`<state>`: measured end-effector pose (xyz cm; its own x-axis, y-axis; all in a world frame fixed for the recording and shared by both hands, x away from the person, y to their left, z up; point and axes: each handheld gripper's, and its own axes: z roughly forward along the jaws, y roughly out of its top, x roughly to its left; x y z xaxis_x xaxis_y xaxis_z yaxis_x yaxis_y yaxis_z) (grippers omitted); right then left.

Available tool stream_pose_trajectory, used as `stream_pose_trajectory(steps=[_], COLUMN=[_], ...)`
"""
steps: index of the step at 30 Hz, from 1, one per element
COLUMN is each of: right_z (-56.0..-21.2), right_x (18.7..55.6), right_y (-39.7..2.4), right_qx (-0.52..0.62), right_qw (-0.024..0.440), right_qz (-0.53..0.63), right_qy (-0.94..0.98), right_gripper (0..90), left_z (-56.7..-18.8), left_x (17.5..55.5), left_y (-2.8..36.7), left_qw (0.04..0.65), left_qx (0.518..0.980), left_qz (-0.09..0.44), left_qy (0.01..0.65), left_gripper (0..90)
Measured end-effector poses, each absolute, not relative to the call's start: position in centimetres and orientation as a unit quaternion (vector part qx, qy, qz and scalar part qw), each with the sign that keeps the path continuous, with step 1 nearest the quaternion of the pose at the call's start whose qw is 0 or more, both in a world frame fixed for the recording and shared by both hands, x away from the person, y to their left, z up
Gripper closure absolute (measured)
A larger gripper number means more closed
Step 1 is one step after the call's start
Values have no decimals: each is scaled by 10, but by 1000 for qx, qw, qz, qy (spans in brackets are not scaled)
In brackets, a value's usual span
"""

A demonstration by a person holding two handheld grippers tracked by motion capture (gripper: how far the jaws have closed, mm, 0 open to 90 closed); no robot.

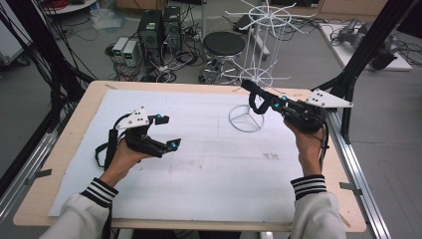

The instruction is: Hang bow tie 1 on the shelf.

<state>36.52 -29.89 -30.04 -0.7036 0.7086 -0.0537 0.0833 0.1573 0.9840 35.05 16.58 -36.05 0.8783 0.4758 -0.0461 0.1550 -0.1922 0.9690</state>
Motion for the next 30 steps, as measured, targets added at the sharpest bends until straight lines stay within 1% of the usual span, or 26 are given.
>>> stream_pose_trajectory(steps=[7, 9, 12, 19, 23, 25, 27, 28, 29, 30], right_z=[-303, -303, -303, -303, -305, -308, -312, -315, -315, -316], right_x=[367, 367, 367, 366, 364, 362, 360, 358, 358, 357], right_y=[-298, -296, -296, -295, -293, -294, -295, -296, -296, -296], right_qx=[305, 312, 314, 319, 312, 316, 321, 330, 330, 333], right_qw=[266, 276, 277, 285, 293, 292, 287, 287, 287, 288], right_qz=[574, 556, 555, 534, 522, 519, 519, 516, 516, 516], right_qy=[712, 719, 719, 730, 737, 739, 738, 736, 736, 735], right_gripper=[838, 832, 830, 789, 719, 667, 584, 496, 496, 437], left_z=[-361, -361, -361, -362, -362, -362, -362, -362, -361, -361], left_x=[350, 351, 351, 350, 350, 350, 349, 349, 349, 349], left_y=[165, 165, 165, 166, 167, 168, 169, 170, 170, 170], left_qw=[599, 600, 599, 597, 597, 599, 598, 598, 598, 599], left_qx=[762, 762, 762, 763, 763, 761, 761, 761, 761, 760], left_qz=[133, 134, 135, 136, 138, 138, 139, 140, 141, 143], left_qy=[206, 205, 206, 207, 207, 208, 209, 208, 209, 209], left_gripper=[64, 64, 64, 64, 64, 64, 64, 64, 64, 64])
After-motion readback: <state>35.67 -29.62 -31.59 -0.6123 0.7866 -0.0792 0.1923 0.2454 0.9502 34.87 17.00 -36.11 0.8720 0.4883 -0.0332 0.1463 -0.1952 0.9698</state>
